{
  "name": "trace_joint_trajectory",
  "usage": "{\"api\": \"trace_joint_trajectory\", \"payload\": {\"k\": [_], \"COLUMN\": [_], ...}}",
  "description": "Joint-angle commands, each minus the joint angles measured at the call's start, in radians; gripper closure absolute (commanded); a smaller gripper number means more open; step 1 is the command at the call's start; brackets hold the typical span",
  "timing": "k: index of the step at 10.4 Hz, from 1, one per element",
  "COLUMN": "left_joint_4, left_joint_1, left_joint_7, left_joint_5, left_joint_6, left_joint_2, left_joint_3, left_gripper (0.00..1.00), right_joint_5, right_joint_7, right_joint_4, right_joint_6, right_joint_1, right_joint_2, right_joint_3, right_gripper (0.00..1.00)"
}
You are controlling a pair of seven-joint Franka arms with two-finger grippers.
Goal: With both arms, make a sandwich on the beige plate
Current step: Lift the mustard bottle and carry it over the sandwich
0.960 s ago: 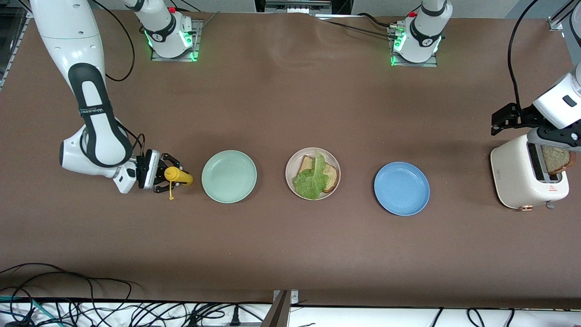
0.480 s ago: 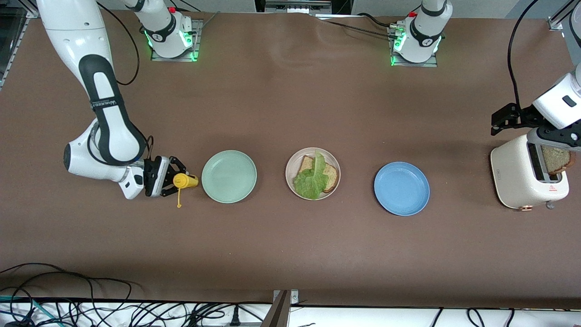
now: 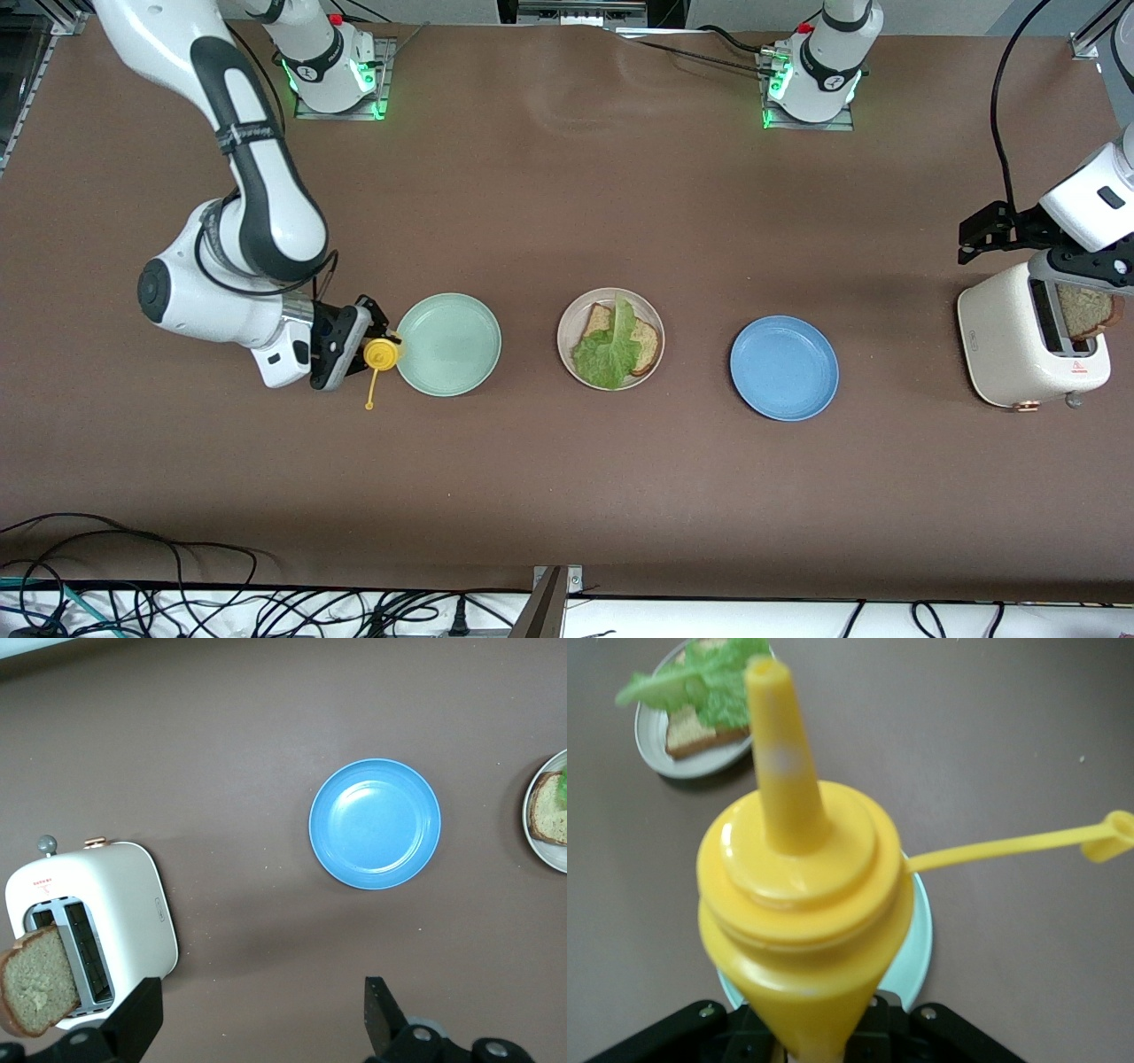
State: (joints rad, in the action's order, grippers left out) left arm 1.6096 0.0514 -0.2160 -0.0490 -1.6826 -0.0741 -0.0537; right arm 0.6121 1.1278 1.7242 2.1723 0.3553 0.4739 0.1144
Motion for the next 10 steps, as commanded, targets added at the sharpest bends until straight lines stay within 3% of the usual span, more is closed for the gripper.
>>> {"api": "trace_joint_trajectory", "payload": {"k": [1,3,6,10], "left_joint_4": [-0.022,-0.022,-0.023,-0.023], "left_joint_1": [0.004,0.004,0.005,0.005], "left_joint_7": [0.003,0.001,0.001,0.001], "left_joint_5": [0.021,0.021,0.021,0.023], "left_joint_6": [0.02,0.02,0.02,0.02], "left_joint_2": [-0.007,-0.007,-0.006,-0.007], "left_joint_3": [-0.002,-0.002,-0.002,0.0], "left_gripper": [0.0,0.0,0.0,0.0], "right_joint_5": [-0.084,-0.167,-0.181,-0.189], "right_joint_7": [-0.22,-0.429,-0.604,-0.845], "right_joint_4": [-0.043,-0.089,-0.12,-0.266], "right_joint_6": [-0.009,-0.009,-0.011,-0.086], "right_joint_1": [0.094,0.174,0.422,0.618], "right_joint_2": [-0.015,-0.015,0.014,0.13], "right_joint_3": [0.011,0.014,0.201,0.336], "right_gripper": [0.76,0.76,0.76,0.76]}}
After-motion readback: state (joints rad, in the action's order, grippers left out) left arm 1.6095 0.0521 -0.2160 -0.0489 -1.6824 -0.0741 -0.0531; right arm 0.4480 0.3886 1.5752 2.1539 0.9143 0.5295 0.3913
